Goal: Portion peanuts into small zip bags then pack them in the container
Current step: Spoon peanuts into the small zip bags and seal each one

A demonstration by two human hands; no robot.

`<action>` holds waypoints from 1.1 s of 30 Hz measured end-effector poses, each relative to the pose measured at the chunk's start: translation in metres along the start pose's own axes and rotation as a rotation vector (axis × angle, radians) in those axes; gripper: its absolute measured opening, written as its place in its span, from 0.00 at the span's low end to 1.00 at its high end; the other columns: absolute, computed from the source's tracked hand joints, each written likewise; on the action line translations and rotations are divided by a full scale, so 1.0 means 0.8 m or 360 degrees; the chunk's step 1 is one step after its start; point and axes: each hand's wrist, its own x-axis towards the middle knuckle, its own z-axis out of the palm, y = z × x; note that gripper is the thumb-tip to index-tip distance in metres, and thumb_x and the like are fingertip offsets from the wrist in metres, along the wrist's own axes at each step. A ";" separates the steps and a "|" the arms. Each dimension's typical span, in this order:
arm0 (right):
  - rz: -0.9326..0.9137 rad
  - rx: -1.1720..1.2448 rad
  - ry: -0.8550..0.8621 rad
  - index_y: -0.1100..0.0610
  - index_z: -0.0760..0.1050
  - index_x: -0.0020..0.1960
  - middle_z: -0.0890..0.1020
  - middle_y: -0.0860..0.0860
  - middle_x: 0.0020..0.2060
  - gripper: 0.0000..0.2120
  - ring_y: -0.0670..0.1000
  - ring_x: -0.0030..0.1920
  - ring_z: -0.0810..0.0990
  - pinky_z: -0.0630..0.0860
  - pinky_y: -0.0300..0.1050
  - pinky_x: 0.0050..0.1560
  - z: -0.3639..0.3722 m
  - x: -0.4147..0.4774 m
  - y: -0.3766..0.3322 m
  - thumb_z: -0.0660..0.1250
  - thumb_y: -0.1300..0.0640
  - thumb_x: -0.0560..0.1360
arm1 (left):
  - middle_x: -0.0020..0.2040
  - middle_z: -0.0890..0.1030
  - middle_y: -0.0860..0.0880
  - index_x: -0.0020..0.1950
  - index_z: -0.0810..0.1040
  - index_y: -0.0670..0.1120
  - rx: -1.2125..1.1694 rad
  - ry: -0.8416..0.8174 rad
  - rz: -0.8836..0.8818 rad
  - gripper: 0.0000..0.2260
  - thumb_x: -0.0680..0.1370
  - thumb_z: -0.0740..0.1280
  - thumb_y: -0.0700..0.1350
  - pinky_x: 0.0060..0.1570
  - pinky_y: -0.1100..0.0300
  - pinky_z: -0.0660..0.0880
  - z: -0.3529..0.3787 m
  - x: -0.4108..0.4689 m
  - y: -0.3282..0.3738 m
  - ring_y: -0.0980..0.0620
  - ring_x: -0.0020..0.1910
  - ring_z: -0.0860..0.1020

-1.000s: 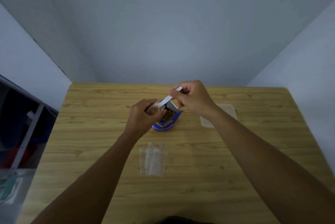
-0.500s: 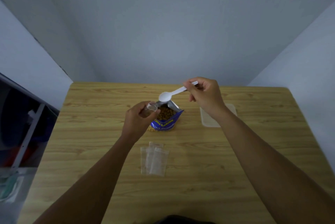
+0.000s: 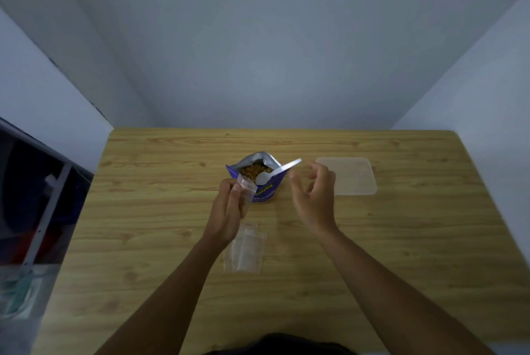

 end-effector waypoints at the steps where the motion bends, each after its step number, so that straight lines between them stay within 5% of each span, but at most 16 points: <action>1: 0.0051 0.0058 -0.0049 0.51 0.76 0.59 0.74 0.47 0.50 0.14 0.48 0.41 0.75 0.75 0.42 0.45 0.000 -0.012 0.004 0.72 0.49 0.76 | 0.34 0.72 0.47 0.51 0.71 0.45 0.0010 0.0009 -0.0011 0.13 0.84 0.54 0.53 0.29 0.54 0.66 0.005 -0.004 -0.002 0.51 0.30 0.68; 7: 0.0201 0.0444 -0.0652 0.52 0.85 0.50 0.84 0.46 0.36 0.09 0.42 0.36 0.77 0.75 0.39 0.39 0.007 -0.050 0.031 0.77 0.50 0.72 | 0.35 0.81 0.42 0.50 0.73 0.41 0.0035 -0.0079 -0.0023 0.05 0.83 0.60 0.41 0.34 0.52 0.79 0.029 -0.028 -0.011 0.44 0.32 0.80; 9: 0.0186 0.0425 -0.0610 0.52 0.86 0.46 0.87 0.47 0.37 0.02 0.42 0.37 0.80 0.76 0.38 0.41 0.004 -0.050 0.040 0.75 0.55 0.75 | 0.35 0.83 0.45 0.50 0.75 0.42 0.0114 -0.0109 -0.0027 0.04 0.82 0.62 0.40 0.37 0.56 0.80 0.034 -0.034 -0.020 0.46 0.33 0.83; 13: 0.0320 0.0312 -0.0581 0.56 0.85 0.40 0.87 0.48 0.35 0.06 0.43 0.36 0.82 0.77 0.40 0.44 -0.003 -0.048 0.070 0.73 0.60 0.76 | 0.37 0.85 0.54 0.49 0.80 0.43 0.0320 -0.0113 -0.0082 0.03 0.80 0.67 0.40 0.40 0.66 0.78 0.046 -0.040 -0.044 0.60 0.36 0.84; 21: 0.0478 -0.0138 -0.0605 0.53 0.83 0.37 0.85 0.47 0.30 0.08 0.46 0.32 0.82 0.81 0.52 0.42 -0.020 -0.054 0.150 0.73 0.51 0.74 | 0.34 0.85 0.50 0.45 0.83 0.47 0.0537 -0.0331 -0.0448 0.05 0.77 0.69 0.47 0.39 0.51 0.83 0.100 -0.064 -0.091 0.54 0.32 0.84; 26: 0.0497 -0.0203 -0.0616 0.54 0.85 0.41 0.86 0.46 0.33 0.06 0.44 0.36 0.83 0.80 0.44 0.42 -0.027 -0.052 0.161 0.74 0.53 0.75 | 0.38 0.85 0.51 0.49 0.84 0.47 0.0615 -0.0399 -0.0493 0.05 0.76 0.69 0.44 0.43 0.53 0.83 0.109 -0.068 -0.097 0.55 0.37 0.84; 29: 0.0460 -0.0232 -0.0490 0.55 0.85 0.49 0.86 0.48 0.42 0.07 0.46 0.43 0.83 0.75 0.39 0.46 -0.021 -0.056 0.161 0.74 0.52 0.75 | 0.42 0.85 0.49 0.53 0.83 0.45 0.0708 -0.0362 -0.0472 0.08 0.76 0.68 0.43 0.40 0.66 0.79 0.104 -0.069 -0.092 0.56 0.38 0.82; 33: 0.0027 -0.0471 -0.0342 0.56 0.83 0.54 0.79 0.53 0.50 0.09 0.52 0.53 0.77 0.71 0.41 0.56 -0.007 -0.067 0.155 0.70 0.57 0.75 | 0.39 0.83 0.50 0.52 0.81 0.45 0.0777 -0.0153 -0.0464 0.06 0.76 0.68 0.43 0.36 0.69 0.73 0.073 -0.067 -0.095 0.59 0.36 0.79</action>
